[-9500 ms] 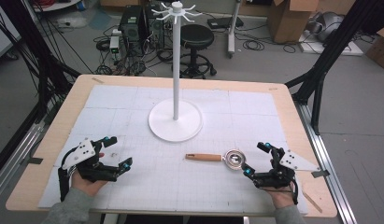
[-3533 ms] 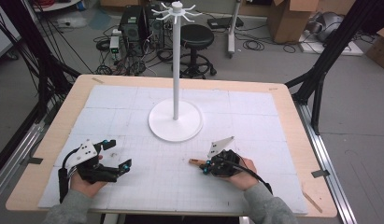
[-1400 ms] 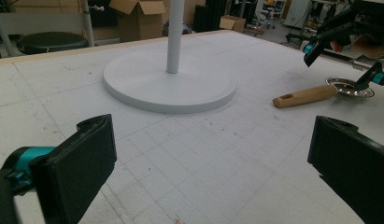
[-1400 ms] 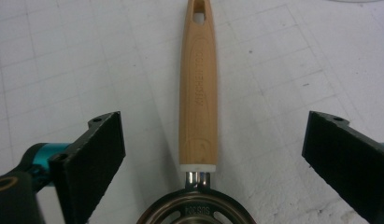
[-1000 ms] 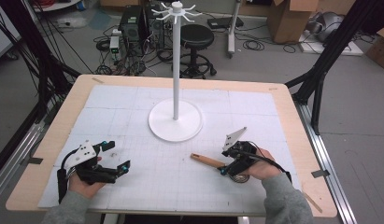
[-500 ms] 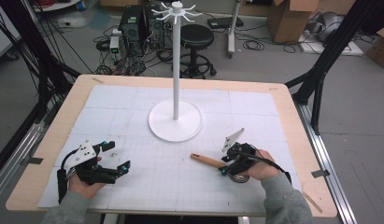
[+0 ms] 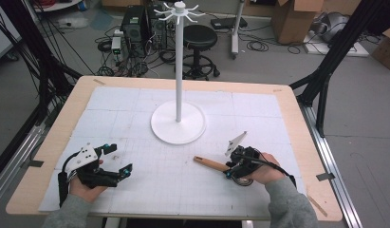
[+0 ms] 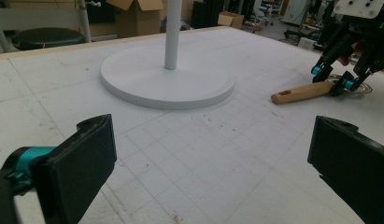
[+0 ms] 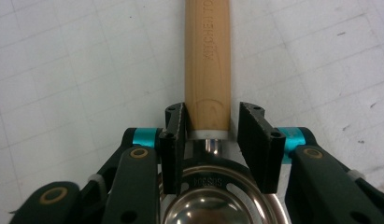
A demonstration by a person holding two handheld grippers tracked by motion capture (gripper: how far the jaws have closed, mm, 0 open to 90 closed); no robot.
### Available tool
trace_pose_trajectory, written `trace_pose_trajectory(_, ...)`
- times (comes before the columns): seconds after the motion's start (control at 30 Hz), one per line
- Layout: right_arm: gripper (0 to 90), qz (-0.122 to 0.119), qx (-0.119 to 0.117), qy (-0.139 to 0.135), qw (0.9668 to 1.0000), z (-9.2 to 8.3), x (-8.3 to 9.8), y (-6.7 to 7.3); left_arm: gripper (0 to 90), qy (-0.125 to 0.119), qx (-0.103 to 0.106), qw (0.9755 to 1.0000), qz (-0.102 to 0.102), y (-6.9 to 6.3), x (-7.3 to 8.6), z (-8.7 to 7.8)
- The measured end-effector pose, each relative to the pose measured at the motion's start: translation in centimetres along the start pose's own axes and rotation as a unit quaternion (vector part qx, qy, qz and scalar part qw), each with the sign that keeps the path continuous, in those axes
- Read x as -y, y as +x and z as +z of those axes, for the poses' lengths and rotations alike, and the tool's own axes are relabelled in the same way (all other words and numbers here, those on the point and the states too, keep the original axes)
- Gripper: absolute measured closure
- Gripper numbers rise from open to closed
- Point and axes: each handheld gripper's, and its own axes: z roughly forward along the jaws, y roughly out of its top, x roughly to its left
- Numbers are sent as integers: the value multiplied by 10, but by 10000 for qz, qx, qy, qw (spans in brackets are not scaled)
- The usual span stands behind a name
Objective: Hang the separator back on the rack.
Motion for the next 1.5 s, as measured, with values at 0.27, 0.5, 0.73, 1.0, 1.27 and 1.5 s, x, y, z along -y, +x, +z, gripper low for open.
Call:
trace_pose_trajectory(0.27,638,-5,47,28,10000,0,0,2,17,-1,-2,10000,11,0,0,0)
trace_pose_trajectory(0.5,659,-98,116,94,9998,0,-2,5,17,6,-13,10000,6,0,0,0)
trace_pose_trajectory(0.73,679,-93,184,120,9997,1,-2,8,17,5,-8,10000,-2,0,0,0)
trace_pose_trajectory(1.0,695,-16,209,170,9996,1,-3,8,18,-1,-12,10000,-14,0,0,0)
trace_pose_trajectory(1.27,696,6,124,-38,9999,0,2,5,17,-16,-9,10000,-25,0,0,0)
trace_pose_trajectory(1.5,696,-57,103,-237,9997,-2,8,7,18,-29,-4,10000,-23,0,0,0)
